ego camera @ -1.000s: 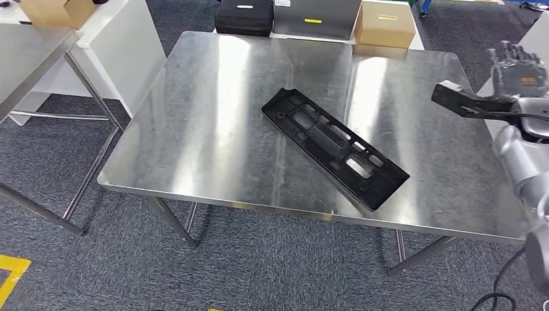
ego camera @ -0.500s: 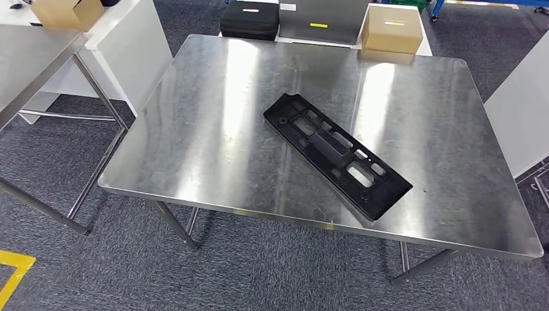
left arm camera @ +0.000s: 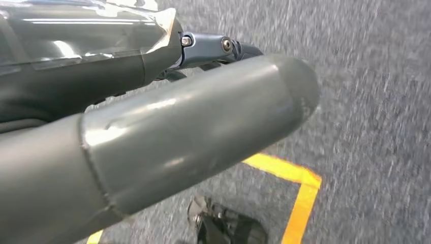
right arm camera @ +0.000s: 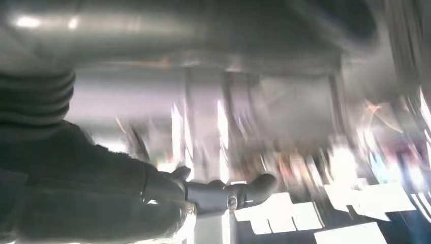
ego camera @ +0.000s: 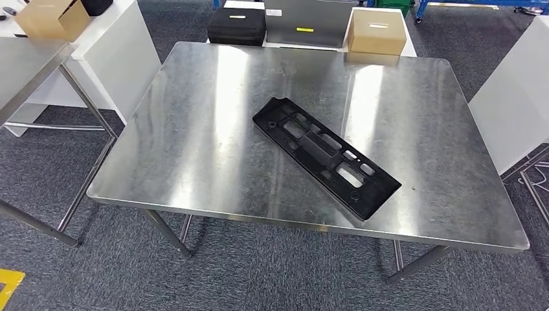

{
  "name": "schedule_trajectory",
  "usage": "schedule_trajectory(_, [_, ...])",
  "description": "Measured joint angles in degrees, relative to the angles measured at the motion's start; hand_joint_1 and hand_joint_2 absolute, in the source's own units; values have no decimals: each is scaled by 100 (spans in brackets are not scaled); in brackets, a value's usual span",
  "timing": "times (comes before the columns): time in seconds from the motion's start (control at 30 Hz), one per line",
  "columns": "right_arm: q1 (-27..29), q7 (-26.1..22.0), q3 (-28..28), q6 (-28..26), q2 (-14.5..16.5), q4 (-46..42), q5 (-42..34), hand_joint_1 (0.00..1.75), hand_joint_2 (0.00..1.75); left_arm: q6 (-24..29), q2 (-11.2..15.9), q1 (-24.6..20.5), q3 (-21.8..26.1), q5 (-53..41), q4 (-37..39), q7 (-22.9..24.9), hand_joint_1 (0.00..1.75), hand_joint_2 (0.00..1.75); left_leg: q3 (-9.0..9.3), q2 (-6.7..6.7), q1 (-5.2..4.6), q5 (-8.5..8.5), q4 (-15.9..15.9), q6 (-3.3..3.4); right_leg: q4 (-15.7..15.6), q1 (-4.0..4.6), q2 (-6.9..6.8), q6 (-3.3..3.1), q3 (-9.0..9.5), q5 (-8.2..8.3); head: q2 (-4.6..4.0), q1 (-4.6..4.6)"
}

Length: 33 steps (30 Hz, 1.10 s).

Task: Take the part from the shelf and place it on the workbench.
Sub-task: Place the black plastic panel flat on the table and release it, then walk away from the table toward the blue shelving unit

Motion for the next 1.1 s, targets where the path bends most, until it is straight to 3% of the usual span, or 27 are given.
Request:
schedule_trajectory(0.07, [-200,353,2,-38,122,827,372,0,87,-138,6,-5,-2,-99,0,159,0,0,3,2,-3,-1,0,0,0,-4,2,-1,5,0,0,1])
schedule_trajectory(0.13, [-531,826,-106,-6,115,1881,574,0,87,-271,14,-7,-12,-227,1,346,0,0,6,14,-7,1,0,0,0,-8,13,0,3,2,0,5])
schedule_trajectory(0.2, [-919,1149,-312,158,-5,3038,506,0,175,-372,22,-6,-45,-349,2,471,0,0,10,24,-15,2,1,1,0,-17,22,1,3,3,0,6])
schedule_trajectory(0.33, [-1483,1541,-772,824,-344,4809,164,0,175,-620,48,9,-143,-515,14,598,0,0,10,25,-28,2,2,3,1,-30,23,2,5,4,0,4])
schedule_trajectory(0.47, [-1784,1983,-1008,1194,-629,5848,265,0,0,-888,95,30,-294,-712,43,662,0,0,6,25,-39,1,2,5,1,-41,23,3,5,3,0,4])
schedule_trajectory(0.67, [-2106,2417,-1046,1313,-866,6507,448,0,0,-1405,184,13,-537,-935,46,670,0,0,8,25,-46,-1,3,7,0,-42,23,4,5,3,0,5])
schedule_trajectory(0.93, [-2238,2426,-1045,1301,-979,6746,534,0,0,-1687,290,5,-753,-1142,46,626,0,0,-5,24,-64,-6,28,44,-6,-100,23,22,62,14,0,3])
schedule_trajectory(1.03, [-2244,2429,-1044,1300,-986,6790,551,0,0,-1716,332,-5,-833,-1214,46,603,0,0,-7,24,-86,-1,33,95,-19,-122,25,63,71,30,0,1])
schedule_trajectory(1.1, [-2251,2453,-1043,1299,-988,6810,563,0,0,-1734,344,-25,-870,-1230,46,609,0,0,42,36,-63,75,-55,169,-2,-108,23,108,61,8,0,3])
